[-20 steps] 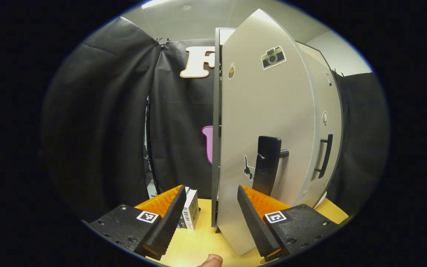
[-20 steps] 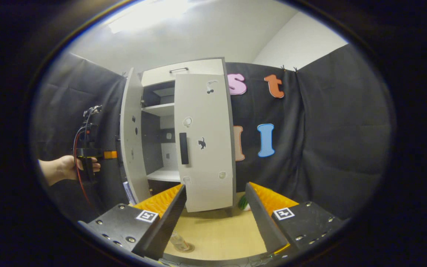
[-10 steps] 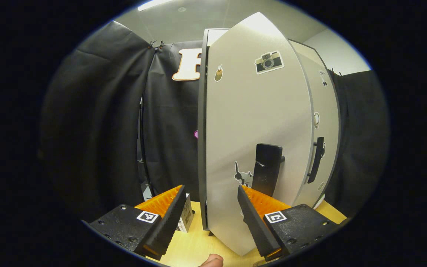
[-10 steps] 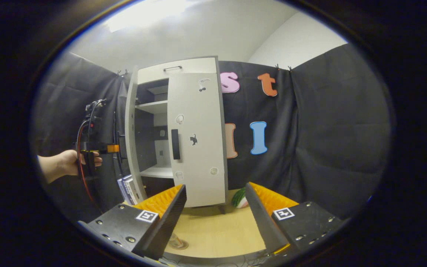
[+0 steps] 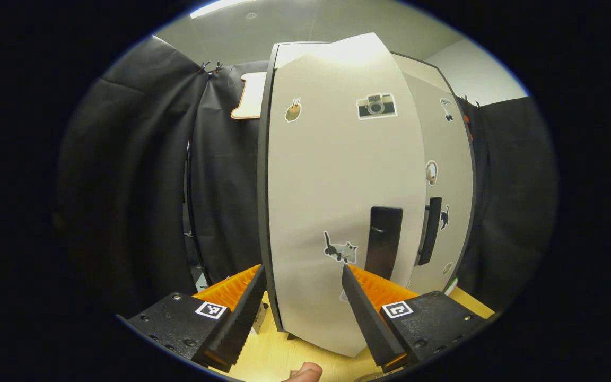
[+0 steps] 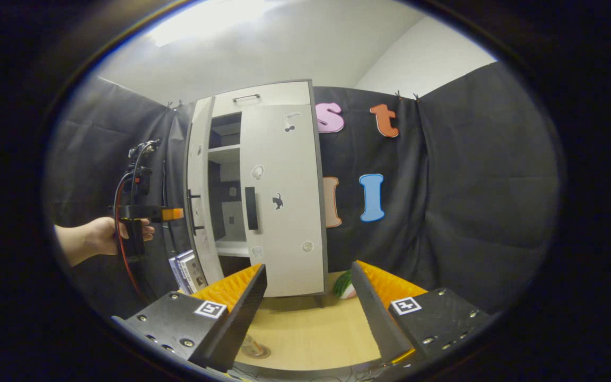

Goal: Grasp the bottle in the cabinet with the left hand and place it on the coaster, then close the right door with the right hand and the left door with the left hand.

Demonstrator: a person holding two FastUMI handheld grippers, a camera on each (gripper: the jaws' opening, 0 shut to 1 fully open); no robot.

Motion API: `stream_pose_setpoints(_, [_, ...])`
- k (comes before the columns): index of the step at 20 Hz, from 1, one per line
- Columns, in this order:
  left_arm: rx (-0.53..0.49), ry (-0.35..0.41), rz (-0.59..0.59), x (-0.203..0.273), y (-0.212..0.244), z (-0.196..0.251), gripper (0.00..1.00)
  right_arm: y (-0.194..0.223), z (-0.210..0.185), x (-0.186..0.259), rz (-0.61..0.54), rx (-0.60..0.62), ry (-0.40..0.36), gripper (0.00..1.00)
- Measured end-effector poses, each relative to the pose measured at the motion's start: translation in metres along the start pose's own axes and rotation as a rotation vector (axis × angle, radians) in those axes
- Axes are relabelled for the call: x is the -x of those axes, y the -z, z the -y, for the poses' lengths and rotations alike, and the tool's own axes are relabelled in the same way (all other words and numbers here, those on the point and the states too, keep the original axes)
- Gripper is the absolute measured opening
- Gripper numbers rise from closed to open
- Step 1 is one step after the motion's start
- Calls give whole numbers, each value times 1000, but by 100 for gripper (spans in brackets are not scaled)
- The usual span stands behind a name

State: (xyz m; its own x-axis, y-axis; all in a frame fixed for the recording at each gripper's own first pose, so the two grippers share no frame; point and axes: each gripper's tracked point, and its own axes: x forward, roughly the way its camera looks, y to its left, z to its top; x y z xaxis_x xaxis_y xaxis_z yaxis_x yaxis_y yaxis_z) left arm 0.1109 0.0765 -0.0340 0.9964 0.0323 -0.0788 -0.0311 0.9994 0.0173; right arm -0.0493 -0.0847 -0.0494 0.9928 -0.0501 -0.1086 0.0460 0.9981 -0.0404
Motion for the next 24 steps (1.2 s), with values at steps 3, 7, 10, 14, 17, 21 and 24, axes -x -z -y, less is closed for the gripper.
stream_pose_setpoints(3, [-12, 20, -1, 11, -1, 14, 91, -9, -12, -8, 3, 11, -20, 97])
stream_pose_setpoints(7, [-4, 49, 4, 32, -1, 29, 91, -23, -34, -13, 12, 12, -55, 97])
stream_pose_setpoints(10, [12, 68, 7, 52, 2, 39, 91, -34, -58, -13, 31, 0, -100, 97])
stream_pose_setpoints(14, [15, 90, 3, 84, 6, 44, 91, -38, -77, -7, 34, -11, -139, 97])
stream_pose_setpoints(17, [-7, 116, 4, 104, 6, 50, 91, -41, -80, -2, 39, -3, -149, 97])
stream_pose_setpoints(21, [-38, 125, 21, 116, 3, 56, 90, -43, -75, 6, 52, -8, -144, 97])
stream_pose_setpoints(24, [-4, 127, 22, 119, 1, 60, 91, -42, -70, 9, 46, -7, -129, 97])
